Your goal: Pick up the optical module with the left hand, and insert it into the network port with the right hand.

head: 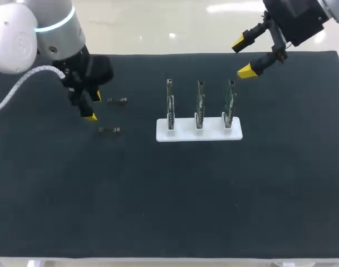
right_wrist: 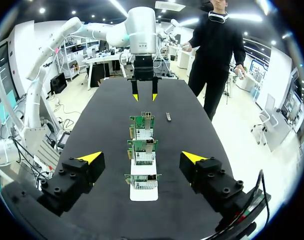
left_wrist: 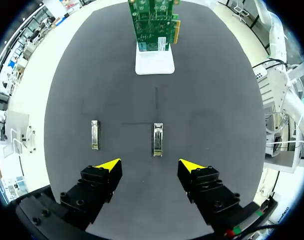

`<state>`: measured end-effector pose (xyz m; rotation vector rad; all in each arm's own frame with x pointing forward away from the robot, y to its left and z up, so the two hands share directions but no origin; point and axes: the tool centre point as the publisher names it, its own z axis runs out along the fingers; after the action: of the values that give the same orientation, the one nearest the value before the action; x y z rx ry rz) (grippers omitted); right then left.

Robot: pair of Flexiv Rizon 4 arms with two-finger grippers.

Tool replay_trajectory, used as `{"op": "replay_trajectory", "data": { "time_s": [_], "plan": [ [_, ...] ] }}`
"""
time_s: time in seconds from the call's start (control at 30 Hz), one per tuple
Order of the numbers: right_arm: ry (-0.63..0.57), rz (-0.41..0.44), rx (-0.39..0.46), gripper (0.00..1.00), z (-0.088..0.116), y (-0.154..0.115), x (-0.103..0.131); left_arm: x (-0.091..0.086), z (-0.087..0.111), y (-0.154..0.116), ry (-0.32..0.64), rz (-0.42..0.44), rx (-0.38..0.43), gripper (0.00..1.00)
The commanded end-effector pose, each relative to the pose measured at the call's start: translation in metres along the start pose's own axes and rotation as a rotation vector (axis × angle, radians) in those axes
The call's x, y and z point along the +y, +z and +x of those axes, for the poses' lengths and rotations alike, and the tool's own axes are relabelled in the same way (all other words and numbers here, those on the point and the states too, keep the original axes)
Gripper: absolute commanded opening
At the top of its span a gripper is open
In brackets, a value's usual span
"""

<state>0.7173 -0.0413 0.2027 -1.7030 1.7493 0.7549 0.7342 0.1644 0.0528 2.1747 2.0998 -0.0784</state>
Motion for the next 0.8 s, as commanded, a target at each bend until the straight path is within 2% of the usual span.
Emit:
{"op": "replay_trajectory", "data": {
  "time_s": [0.03,0.33,0.73,0.8],
  "plan": [
    [0.000,0.001,0.000,1.00,0.000,0.000,0.000,0.004,0.001,0.010,-0.001,0.007,0.002,1.00],
    [0.000,0.001,0.000,1.00,0.000,0.000,0.000,-0.001,0.007,0.025,0.007,0.003,-0.006,1.00],
    [0.000,0.001,0.000,1.00,0.000,0.000,0.000,-0.001,0.007,0.025,0.007,0.003,-0.006,1.00],
    [0.000,0.001,0.000,1.00,0.000,0.000,0.000,0.002,0.016,0.026,-0.005,-0.009,0.008,1.00]
  ]
}}
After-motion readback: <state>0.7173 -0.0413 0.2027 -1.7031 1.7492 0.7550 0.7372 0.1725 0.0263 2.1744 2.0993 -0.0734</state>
